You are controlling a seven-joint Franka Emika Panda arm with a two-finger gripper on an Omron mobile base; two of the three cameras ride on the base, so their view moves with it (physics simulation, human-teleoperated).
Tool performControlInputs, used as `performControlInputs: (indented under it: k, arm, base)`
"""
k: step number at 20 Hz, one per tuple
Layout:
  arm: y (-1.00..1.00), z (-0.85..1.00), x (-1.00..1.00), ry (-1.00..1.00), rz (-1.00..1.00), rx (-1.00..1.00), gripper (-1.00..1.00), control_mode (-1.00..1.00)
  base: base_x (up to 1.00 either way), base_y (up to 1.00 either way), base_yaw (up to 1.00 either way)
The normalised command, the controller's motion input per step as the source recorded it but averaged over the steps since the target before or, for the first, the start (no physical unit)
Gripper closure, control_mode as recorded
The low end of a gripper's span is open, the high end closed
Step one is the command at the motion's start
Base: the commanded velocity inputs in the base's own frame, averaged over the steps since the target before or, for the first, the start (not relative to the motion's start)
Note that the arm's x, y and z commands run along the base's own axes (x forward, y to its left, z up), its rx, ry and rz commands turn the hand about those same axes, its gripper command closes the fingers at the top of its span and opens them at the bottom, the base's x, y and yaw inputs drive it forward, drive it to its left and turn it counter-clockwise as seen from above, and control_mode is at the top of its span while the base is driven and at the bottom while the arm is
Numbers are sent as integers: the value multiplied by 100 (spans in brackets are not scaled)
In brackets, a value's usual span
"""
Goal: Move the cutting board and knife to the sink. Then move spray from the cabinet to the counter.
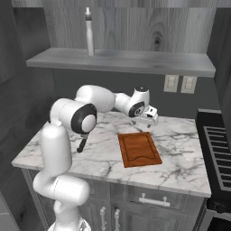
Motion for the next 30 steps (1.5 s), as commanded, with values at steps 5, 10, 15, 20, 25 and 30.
performControlInputs:
  k: [5, 10, 15, 20, 25, 30]
  arm:
    - [-9, -11, 5, 0, 0, 0, -100, -100]
    - [-4, -25, 11, 0, 0, 0, -100, -100]
    - [-3, -20, 22, 0, 0, 0, -100, -100]
    - [-3, -12, 13, 0, 0, 0, -100, -100]
    - [-5, -6, 15, 0, 0, 0, -100, -100]
    - [-8, -4, 8, 0, 0, 0, -100, -100]
  base:
    - [0, 0, 0]
    - [0, 0, 0]
    - [0, 0, 0]
    - [0, 0, 0]
    - [0, 0, 0]
    - [0, 0, 0]
